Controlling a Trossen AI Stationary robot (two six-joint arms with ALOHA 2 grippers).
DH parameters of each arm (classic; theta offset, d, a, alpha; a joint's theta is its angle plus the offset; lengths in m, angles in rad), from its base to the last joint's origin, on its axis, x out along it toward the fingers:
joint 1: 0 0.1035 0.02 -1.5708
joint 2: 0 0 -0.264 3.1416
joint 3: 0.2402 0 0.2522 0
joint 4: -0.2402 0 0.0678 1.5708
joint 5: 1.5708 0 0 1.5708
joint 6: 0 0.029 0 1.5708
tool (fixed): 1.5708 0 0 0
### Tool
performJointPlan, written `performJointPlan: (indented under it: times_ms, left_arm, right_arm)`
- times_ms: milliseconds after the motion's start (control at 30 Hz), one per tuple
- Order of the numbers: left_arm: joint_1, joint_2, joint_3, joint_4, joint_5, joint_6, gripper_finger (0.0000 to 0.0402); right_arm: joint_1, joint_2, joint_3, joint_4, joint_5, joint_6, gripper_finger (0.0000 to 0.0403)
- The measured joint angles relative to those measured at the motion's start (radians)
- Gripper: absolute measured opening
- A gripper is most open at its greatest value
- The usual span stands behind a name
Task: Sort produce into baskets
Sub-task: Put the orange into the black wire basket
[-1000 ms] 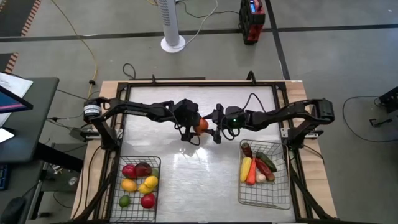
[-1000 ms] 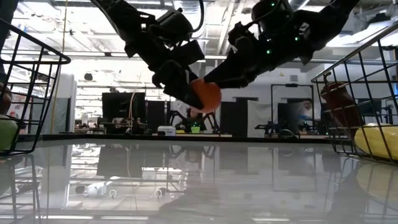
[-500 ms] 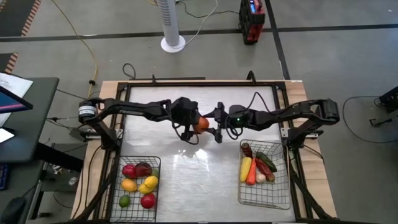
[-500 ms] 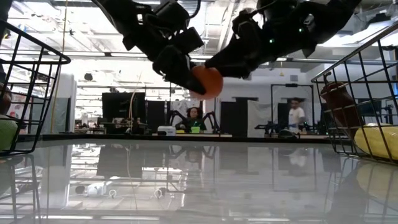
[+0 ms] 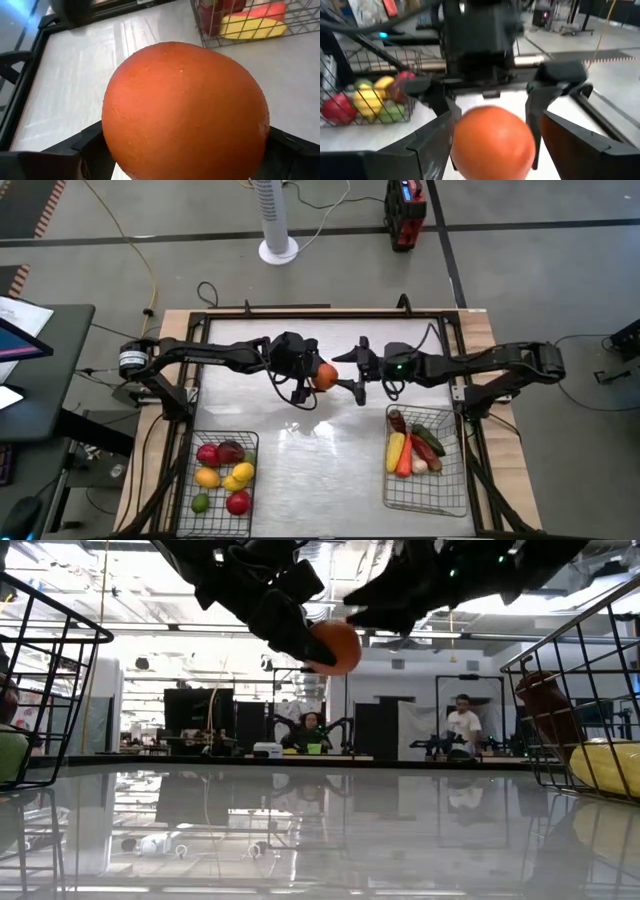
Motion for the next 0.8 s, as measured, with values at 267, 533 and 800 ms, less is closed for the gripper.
performJointPlan:
  times_ms: [267,533,800]
  left_arm:
    - [0.002,-0.075,0.000,-0.052,0.036,0.000,0.0326]
    - [-0.001,-0.201,-0.001,-0.243,0.375,-0.032,0.0326]
    - [-0.127,-0.328,-0.002,-0.363,0.503,-0.214,0.0326]
  right_arm:
    - [-0.014,-0.141,0.000,-0.040,0.003,0.000,0.0317]
    - [-0.016,-0.167,0.000,-0.123,0.005,0.040,0.0317]
    - [-0.022,-0.172,0.000,-0.159,0.110,0.037,0.0317]
